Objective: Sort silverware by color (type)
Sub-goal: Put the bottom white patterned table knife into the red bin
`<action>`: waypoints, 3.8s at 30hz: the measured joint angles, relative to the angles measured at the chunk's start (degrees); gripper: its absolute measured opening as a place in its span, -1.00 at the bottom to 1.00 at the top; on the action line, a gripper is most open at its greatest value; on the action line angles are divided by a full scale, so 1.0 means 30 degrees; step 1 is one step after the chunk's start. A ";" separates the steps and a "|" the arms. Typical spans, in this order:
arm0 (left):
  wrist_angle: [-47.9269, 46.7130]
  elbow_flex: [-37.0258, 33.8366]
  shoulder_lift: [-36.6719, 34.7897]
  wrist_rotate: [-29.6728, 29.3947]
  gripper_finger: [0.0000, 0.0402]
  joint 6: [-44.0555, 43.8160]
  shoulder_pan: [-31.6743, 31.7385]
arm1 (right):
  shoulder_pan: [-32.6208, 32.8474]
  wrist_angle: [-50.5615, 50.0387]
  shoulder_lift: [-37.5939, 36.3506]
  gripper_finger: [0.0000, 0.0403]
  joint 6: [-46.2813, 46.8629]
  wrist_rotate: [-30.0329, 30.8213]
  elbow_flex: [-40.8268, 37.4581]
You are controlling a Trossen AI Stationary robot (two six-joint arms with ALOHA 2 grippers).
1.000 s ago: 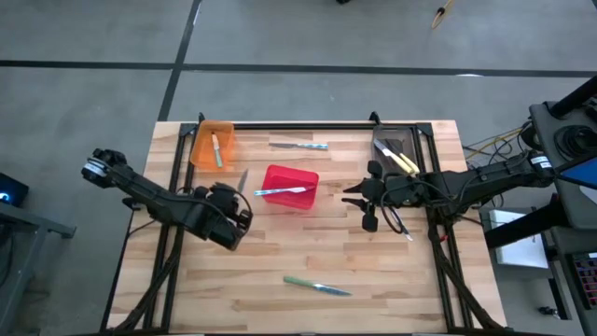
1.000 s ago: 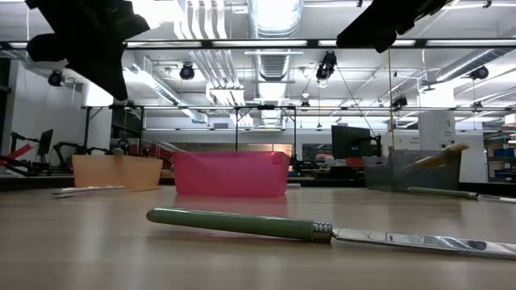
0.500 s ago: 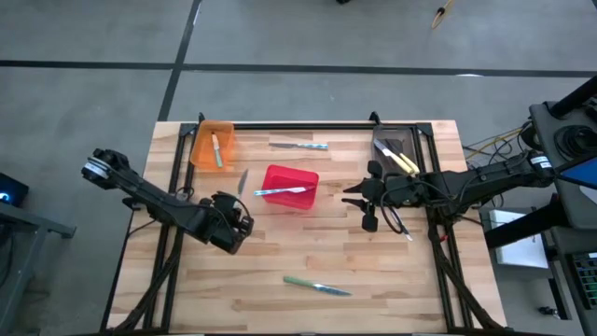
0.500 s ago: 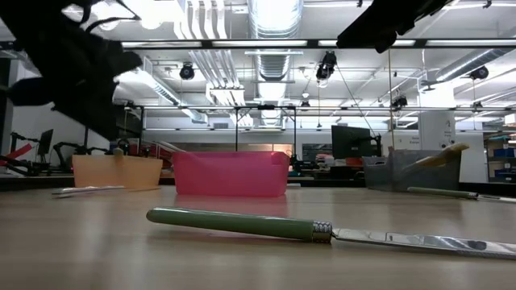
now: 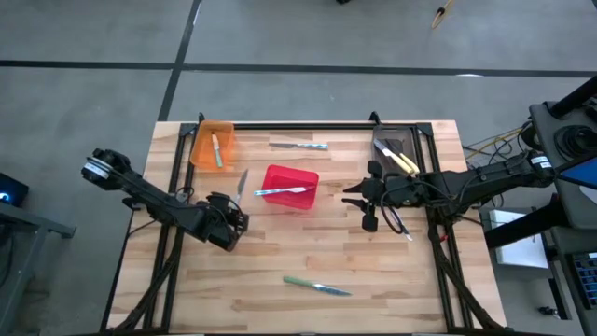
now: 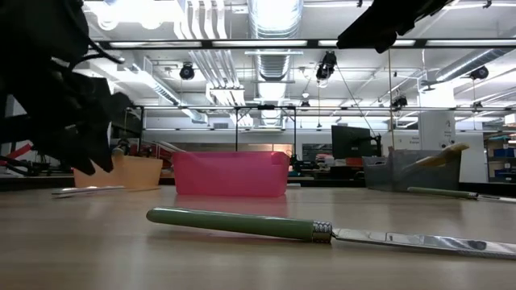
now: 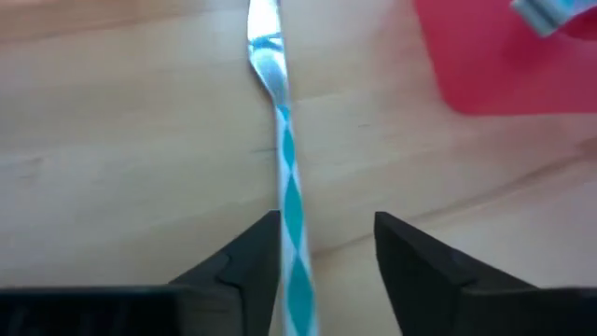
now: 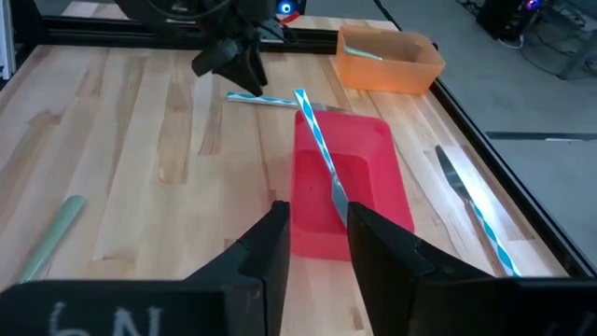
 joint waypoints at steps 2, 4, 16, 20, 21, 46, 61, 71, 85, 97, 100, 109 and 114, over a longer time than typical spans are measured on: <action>0.0075 -0.0214 0.0034 -0.0687 -0.15 0.0498 -0.0004 | 0.0000 -0.0007 0.0000 -0.49 0.0000 0.0000 0.0000; 0.0200 -0.0295 0.0162 -0.1619 -0.11 0.1314 -0.0004 | 0.0000 -0.0007 0.0000 -0.50 0.0000 0.0000 -0.0001; 0.2764 -0.1172 0.3335 -0.3098 -0.09 0.4514 -0.0026 | 0.0000 -0.0102 0.0000 -0.52 -0.0124 0.0000 -0.0015; 0.3108 -0.1149 0.4736 -0.3603 -0.09 0.3706 -0.0026 | 0.0000 -0.0102 0.0000 -0.49 -0.0146 0.0000 -0.0015; 0.3270 -0.1142 0.5070 -0.3790 -0.09 0.3615 -0.0055 | -0.0003 -0.0102 0.0000 -0.49 -0.0146 0.0000 -0.0015; 0.3264 -0.0945 0.5870 -0.3926 -0.92 -0.3509 -0.0266 | 0.0000 -0.0138 0.0000 -0.54 -0.0415 0.0000 -0.0022; -0.3541 0.2045 0.1093 -0.4965 -0.92 -0.1683 -0.0842 | 0.0000 -0.0240 0.0000 -0.51 -0.0429 -0.0007 -0.0022; -0.8424 0.7742 -0.0324 -0.7451 -0.92 0.2701 -0.0897 | 0.0000 0.0099 0.0748 -0.56 -0.0920 -0.0004 -0.0029; 0.2188 1.3409 -0.0423 -0.4934 -0.92 2.0847 -0.1192 | 0.0000 0.4925 0.3246 -0.50 -0.2873 -0.3623 -0.0044; 1.5197 1.1718 -0.0444 0.3124 -0.92 3.3389 -0.1393 | 0.0692 0.4965 0.3330 -0.57 -0.0157 -0.4721 -0.0193; 1.8944 0.9269 -0.0444 0.3828 -0.92 3.4098 -0.1462 | 0.1396 0.6030 0.3337 -0.56 0.0568 -0.4573 -0.0701; 3.1859 0.2322 0.0342 0.5057 -0.92 3.4390 -0.1459 | 0.3024 1.8555 0.4403 -0.58 0.0574 -0.4517 -0.4036; 3.6332 0.0630 0.1511 0.5130 -0.92 3.4534 -0.1454 | 0.3009 2.4437 0.6931 -0.53 -0.0683 -0.4481 -0.4003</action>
